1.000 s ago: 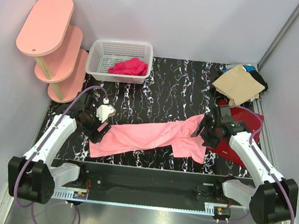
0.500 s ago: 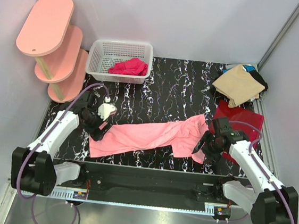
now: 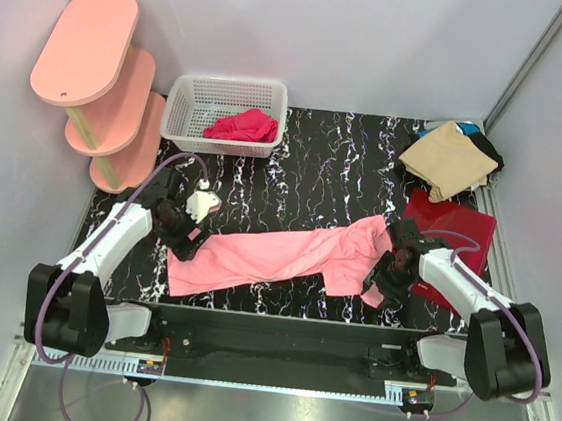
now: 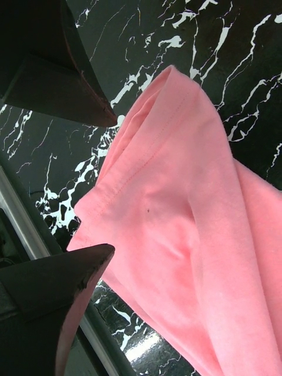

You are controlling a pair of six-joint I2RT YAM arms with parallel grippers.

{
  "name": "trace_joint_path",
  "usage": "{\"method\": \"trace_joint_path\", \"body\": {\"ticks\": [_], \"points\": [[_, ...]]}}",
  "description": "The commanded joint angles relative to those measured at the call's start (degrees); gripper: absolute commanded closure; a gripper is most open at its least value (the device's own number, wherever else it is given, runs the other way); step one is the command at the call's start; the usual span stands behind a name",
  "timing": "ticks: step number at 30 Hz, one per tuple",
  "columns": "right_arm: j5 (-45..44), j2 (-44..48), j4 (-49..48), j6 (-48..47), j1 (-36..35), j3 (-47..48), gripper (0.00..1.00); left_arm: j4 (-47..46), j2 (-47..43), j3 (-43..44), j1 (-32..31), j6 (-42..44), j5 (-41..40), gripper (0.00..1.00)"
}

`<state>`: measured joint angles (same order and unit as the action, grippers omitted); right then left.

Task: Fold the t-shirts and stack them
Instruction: Flatten out the tshirt

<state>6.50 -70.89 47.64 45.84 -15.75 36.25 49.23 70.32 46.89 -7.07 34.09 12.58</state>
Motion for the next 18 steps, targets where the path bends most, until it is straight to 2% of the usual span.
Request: {"method": "trace_joint_path", "body": {"ticks": [1,6,7,8,11,14,18], "points": [[-4.4,-4.2,-3.8,0.6,-0.2,1.9,0.48,-2.1,0.9,2.7,-0.3,-0.6,-0.4,0.14],[-2.7,-4.6,-3.9,1.2,-0.3,3.2,0.68,-2.5,2.3,3.1,-1.1,-1.3,-0.3,0.14],[-2.7,-4.1,-3.7,1.3,-0.3,2.9,0.73,-2.7,2.6,3.0,-1.5,-1.4,-0.2,0.14],[-2.6,-3.6,-3.3,1.2,-0.3,2.8,0.82,-2.9,3.1,2.9,-1.6,-1.5,-0.2,0.14],[-1.4,-1.4,-1.0,1.2,-0.4,2.7,0.95,-4.0,4.5,2.5,-2.3,-1.7,-0.7,0.14],[-0.5,2.3,2.8,0.8,-0.6,2.8,1.0,-4.3,5.3,1.9,-2.6,-0.9,-1.7,0.14],[1.2,6.1,9.9,0.2,-1.6,3.4,1.0,-4.5,4.8,1.2,-2.7,0.7,-4.0,0.14]]}}
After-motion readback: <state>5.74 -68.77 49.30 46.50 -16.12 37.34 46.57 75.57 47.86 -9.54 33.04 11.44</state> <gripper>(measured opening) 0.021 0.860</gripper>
